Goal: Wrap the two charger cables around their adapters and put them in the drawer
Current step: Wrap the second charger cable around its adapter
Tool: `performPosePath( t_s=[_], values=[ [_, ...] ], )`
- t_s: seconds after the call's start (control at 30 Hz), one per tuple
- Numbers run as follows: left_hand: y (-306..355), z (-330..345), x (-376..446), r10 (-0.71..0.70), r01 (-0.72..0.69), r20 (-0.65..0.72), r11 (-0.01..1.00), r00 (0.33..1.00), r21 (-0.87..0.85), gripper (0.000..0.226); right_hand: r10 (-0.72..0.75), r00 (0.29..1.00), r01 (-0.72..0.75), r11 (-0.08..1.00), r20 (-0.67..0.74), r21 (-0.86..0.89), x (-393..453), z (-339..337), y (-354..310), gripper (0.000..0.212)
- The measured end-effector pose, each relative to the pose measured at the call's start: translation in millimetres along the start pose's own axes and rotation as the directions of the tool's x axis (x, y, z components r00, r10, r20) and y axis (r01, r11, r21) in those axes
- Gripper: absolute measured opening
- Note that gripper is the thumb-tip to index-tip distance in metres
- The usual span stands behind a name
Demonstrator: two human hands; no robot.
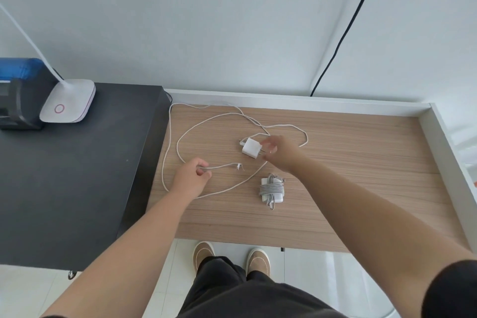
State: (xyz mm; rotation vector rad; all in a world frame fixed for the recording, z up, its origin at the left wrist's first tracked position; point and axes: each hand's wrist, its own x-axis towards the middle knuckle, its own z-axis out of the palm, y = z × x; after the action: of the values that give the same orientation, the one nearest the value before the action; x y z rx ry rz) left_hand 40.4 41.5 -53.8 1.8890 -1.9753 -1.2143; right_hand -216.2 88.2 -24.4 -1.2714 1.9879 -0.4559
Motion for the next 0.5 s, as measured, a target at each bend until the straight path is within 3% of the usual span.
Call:
performPosePath(
  t_s=[0.1,0.3,0.37,0.43,0.5],
  values=[
    [0.1,-0.8,0.3,-0.015,0.016,0.024,0.999,1.0,-0.041,0.017,-0.084,0.996,0.088,0.984,0.033,-0.158,15.8,8.5,-7.8,0.05],
    [4.3,-1.2,1.7,-0.109,0.112,0.026,0.975,0.994,-0.19,0.025,-0.028,0.999,0.033,0.987,0.032,-0.159,29.7,18.8,-13.0,0.062],
    [10.9,-1.1,0.1,-0.119,0.126,0.04,0.96,0.992,-0.25,0.028,0.006,1.0,-0.006,0.999,-0.005,-0.047,29.6,20.0,-16.0,0.066],
    [23.3,-2.1,-3.9,-0.096,0.118,0.08,0.935,0.992,-0.335,0.032,0.046,0.999,-0.041,0.984,-0.023,0.173,23.4,18.1,-22.7,0.063],
    [42.3,-6.8,-10.0,-0.054,0.108,0.136,0.899,0.989,-0.425,0.037,0.074,0.997,-0.079,0.883,0.029,0.462,10.2,12.6,-33.4,0.055]
  ],
)
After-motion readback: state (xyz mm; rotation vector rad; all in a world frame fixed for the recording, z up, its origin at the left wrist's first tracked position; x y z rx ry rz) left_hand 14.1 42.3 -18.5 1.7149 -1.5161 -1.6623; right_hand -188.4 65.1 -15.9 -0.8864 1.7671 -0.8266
